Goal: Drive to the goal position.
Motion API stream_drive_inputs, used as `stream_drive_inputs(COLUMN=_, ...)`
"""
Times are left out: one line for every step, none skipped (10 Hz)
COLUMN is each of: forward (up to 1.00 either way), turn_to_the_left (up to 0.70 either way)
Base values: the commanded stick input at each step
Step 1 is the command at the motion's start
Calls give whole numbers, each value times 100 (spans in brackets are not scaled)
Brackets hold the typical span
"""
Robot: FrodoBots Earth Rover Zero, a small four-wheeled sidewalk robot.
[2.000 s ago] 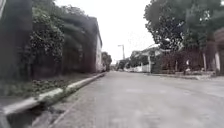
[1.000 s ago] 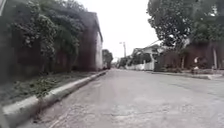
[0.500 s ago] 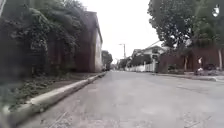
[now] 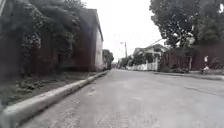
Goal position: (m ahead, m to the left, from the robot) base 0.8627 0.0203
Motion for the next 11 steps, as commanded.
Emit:
stream_drive_inputs(forward=85, turn_to_the_left=0)
stream_drive_inputs(forward=85, turn_to_the_left=0)
stream_drive_inputs(forward=85, turn_to_the_left=0)
stream_drive_inputs(forward=85, turn_to_the_left=0)
stream_drive_inputs(forward=85, turn_to_the_left=0)
stream_drive_inputs(forward=85, turn_to_the_left=0)
stream_drive_inputs(forward=85, turn_to_the_left=0)
stream_drive_inputs(forward=85, turn_to_the_left=-29)
stream_drive_inputs(forward=85, turn_to_the_left=-34)
stream_drive_inputs(forward=85, turn_to_the_left=-34)
stream_drive_inputs(forward=85, turn_to_the_left=-34)
